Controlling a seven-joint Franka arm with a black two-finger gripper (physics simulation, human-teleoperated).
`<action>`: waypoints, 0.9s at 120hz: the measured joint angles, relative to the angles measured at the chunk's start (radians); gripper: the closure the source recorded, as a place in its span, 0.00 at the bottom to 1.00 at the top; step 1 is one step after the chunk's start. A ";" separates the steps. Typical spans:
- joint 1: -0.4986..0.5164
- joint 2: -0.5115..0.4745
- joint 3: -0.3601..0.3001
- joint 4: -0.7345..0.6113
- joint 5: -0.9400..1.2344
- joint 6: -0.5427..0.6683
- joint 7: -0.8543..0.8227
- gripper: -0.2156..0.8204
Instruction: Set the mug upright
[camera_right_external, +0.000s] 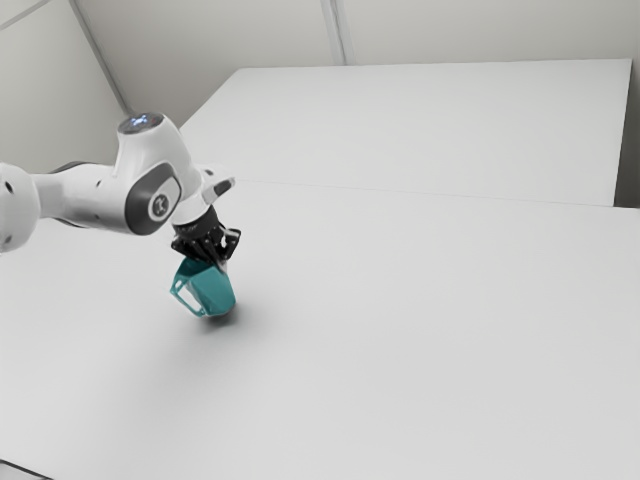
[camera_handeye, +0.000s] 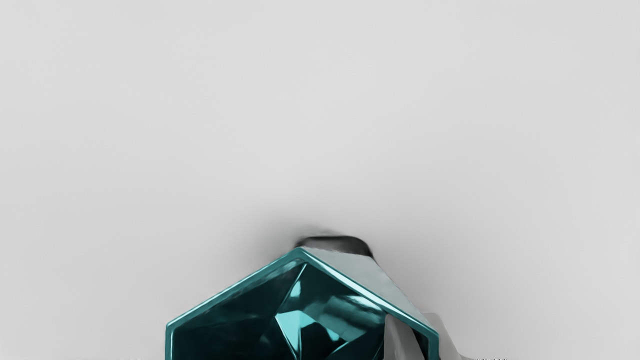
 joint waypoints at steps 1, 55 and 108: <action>-0.003 0.001 0.000 0.000 0.000 0.000 -0.007 0.97; 0.074 0.052 -0.031 0.009 0.075 0.002 -0.280 0.72; 0.009 0.030 -0.070 0.013 0.104 -0.030 -0.430 0.27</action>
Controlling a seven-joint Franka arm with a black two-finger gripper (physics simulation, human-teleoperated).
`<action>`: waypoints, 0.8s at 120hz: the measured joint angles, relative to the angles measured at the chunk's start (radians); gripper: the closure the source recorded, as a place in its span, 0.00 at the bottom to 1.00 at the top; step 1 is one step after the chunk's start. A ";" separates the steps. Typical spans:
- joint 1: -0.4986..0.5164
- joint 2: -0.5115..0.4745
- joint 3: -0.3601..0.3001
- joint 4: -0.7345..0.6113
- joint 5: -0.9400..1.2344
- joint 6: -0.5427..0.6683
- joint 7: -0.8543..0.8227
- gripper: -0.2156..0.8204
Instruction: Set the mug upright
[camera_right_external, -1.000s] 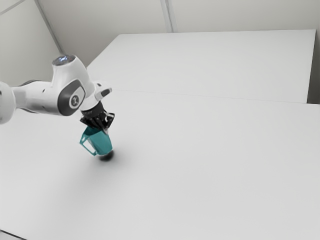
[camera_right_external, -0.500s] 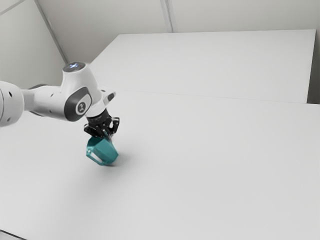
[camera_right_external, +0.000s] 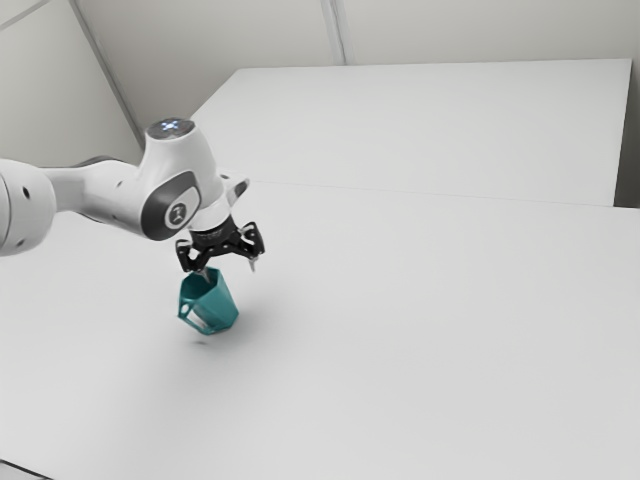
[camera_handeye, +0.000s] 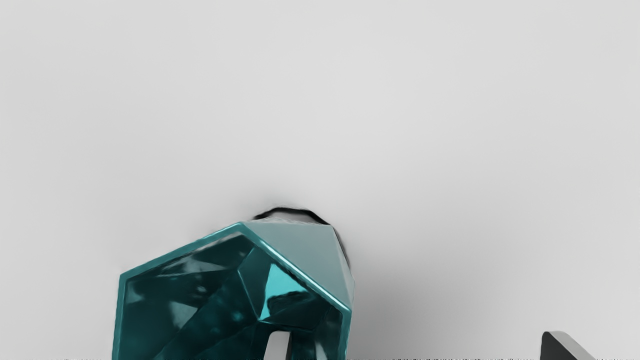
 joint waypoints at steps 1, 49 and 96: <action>-0.001 -0.001 0.000 0.000 0.000 -0.001 -0.002 0.27; 0.030 -0.070 -0.040 0.046 0.001 -0.117 -0.080 0.22; 0.020 -0.080 -0.052 0.259 -0.001 -0.291 0.077 0.21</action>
